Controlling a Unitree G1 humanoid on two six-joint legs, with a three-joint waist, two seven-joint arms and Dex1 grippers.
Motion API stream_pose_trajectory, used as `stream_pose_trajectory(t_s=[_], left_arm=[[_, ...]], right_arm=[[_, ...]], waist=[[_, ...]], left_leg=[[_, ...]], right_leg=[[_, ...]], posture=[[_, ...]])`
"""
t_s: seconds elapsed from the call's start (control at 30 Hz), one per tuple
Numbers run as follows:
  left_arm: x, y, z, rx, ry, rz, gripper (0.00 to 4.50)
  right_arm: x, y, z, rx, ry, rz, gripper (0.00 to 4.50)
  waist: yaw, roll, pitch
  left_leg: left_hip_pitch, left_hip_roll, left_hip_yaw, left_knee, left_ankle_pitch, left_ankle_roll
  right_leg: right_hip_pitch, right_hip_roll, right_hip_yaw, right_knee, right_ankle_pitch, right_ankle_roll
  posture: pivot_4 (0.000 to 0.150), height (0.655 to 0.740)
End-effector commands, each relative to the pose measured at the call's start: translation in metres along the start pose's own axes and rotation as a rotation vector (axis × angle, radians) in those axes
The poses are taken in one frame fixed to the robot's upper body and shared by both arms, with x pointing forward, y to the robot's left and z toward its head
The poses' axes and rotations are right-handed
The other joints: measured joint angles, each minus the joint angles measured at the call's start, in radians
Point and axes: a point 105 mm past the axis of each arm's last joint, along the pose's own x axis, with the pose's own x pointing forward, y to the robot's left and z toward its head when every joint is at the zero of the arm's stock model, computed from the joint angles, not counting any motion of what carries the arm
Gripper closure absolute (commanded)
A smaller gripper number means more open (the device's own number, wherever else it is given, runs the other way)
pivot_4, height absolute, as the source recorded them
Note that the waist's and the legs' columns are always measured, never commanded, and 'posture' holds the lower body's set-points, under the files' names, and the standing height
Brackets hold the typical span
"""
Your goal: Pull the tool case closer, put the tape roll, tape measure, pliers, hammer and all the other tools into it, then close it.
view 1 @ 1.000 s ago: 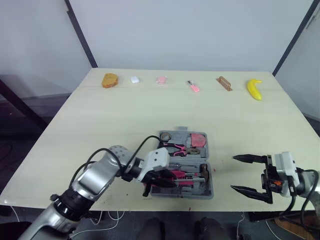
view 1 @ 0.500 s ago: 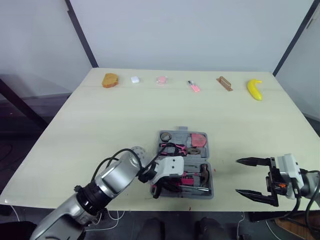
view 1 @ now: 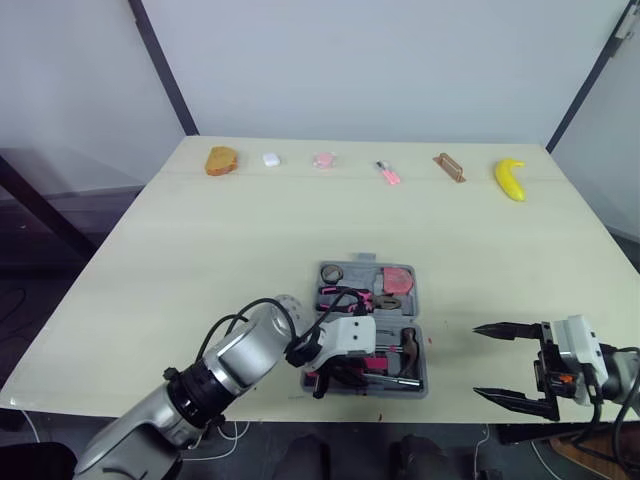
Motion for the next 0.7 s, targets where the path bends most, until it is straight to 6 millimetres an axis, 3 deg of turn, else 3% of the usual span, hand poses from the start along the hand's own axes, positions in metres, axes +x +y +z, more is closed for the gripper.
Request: stream_pose_trajectory(t_s=[0.03,0.7], left_arm=[[0.0015,-0.0014,0.0078,0.022,-0.013,-0.017,3.98],[0.0067,-0.0035,0.0043,0.012,0.033,-0.032,3.98]], right_arm=[[-0.0020,-0.0017,0.0071,-0.046,-0.008,-0.005,0.00],[0.0018,0.0002,0.0022,-0.052,-0.015,-0.014,0.00]], waist=[[0.000,0.000,0.000],[0.000,0.000,0.000]], left_leg=[[0.000,0.000,0.000,0.000,0.000,0.000],[0.000,0.000,0.000,0.001,0.000,0.000]], right_leg=[[0.000,0.000,0.000,0.000,0.000,0.000],[0.001,0.000,0.000,0.000,0.000,0.000]], posture=[[0.150,0.7400],[0.150,0.7400]])
